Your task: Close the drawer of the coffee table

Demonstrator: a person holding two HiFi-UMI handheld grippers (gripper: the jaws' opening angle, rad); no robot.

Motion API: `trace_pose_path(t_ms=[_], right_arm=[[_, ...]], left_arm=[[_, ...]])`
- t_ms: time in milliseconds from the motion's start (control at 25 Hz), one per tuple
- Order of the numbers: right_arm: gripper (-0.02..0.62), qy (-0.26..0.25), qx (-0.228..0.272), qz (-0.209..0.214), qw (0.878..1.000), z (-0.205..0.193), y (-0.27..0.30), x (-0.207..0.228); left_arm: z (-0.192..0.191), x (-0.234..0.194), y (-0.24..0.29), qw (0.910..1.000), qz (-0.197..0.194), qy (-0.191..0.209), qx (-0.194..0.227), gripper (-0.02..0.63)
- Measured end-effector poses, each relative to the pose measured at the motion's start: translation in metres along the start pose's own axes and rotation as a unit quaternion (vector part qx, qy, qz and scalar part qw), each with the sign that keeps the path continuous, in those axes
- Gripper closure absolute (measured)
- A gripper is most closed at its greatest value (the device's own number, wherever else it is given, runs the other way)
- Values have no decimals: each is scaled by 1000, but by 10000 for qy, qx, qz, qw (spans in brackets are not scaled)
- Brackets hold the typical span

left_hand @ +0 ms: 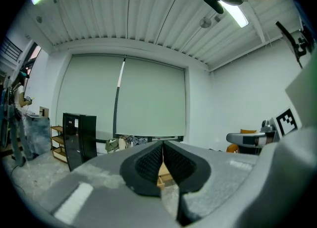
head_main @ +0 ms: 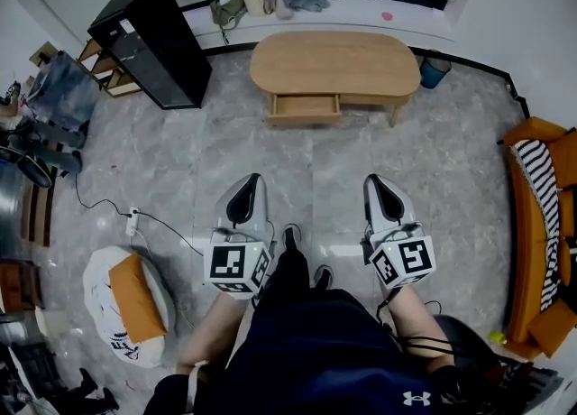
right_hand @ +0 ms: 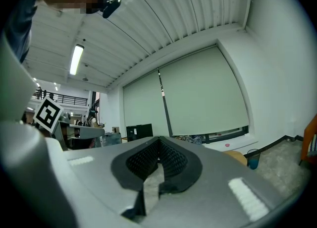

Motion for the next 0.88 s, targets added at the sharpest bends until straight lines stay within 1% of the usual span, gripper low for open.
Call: trace_pose_path(t_ms=[200, 480, 680, 880], right_arm=[[594, -92, -58, -142, 9998, -3, 41, 9], [594, -226, -93, -294, 9993, -1, 115, 11], [594, -362, -116, -438, 9983, 1, 151, 7], [594, -423, -156, -577, 9973, -1, 177, 13]], left_arm=[[1, -29, 39, 9999, -95, -44, 55, 601], [8, -89, 100, 9997, -189, -91, 119, 601], [6, -126, 128, 9994, -254, -183, 137, 601], [4, -147, 150, 9993, -276, -235, 112, 601]])
Point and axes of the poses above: the fingertips, and each gripper's own axes: y forward along the fingers, x to its right, z out of its top, the point moved 8 cm from there along -y, backward along the fingers, and after that the axes turned 5 degrees about x, right-handed, at the moved point
